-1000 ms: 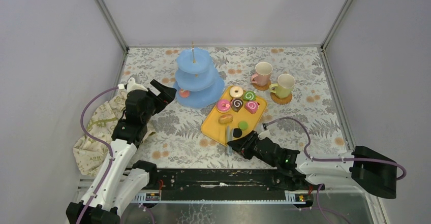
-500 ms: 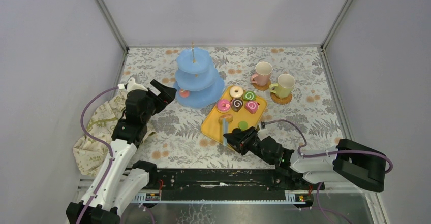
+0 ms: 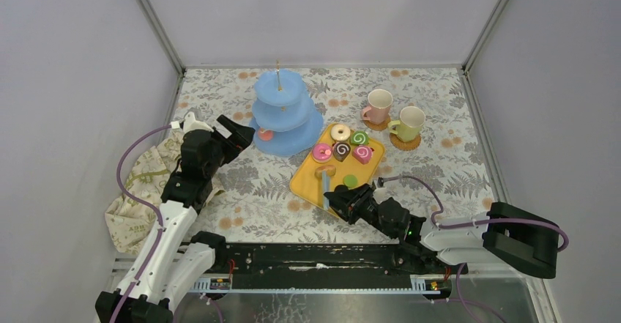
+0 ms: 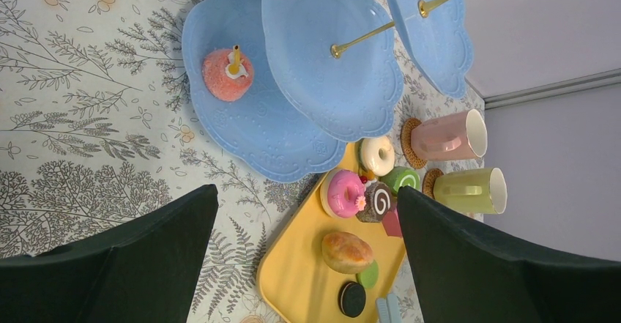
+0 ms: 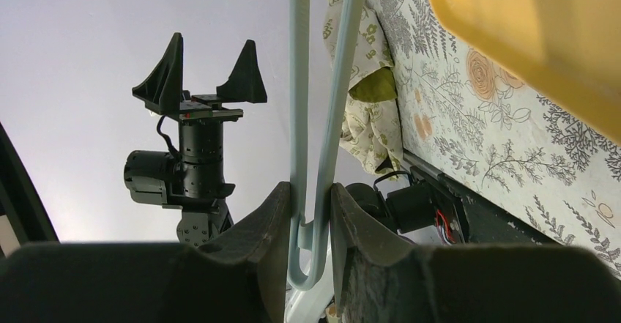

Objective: Serve the afternoon tea
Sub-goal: Pick up the desert from the tray.

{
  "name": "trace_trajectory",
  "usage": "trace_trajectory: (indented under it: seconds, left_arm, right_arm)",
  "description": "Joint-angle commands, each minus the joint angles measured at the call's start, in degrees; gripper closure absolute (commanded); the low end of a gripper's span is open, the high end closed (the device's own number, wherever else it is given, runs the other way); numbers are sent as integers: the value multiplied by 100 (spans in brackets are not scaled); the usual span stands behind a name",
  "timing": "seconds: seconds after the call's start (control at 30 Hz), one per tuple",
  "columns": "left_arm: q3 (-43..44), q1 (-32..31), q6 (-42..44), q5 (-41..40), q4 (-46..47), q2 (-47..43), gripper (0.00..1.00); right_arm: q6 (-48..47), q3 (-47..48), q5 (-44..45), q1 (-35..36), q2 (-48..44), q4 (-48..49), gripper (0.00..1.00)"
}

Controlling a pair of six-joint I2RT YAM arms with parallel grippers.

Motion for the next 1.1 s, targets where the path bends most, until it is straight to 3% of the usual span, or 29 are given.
trace_trajectory:
  seconds: [0.0, 0.53, 1.07]
  left_arm:
    - [-70, -40, 81, 75, 382, -17, 0]
    - [-79, -42, 88, 67, 378, -29, 0]
    - [-84, -41, 88, 72, 388, -10, 0]
  right_arm:
    - [209, -19, -65, -41, -55, 339, 76]
    - [353, -86, -60, -41, 281, 685, 67]
    - [548, -233, 132, -47, 1010, 1454, 65]
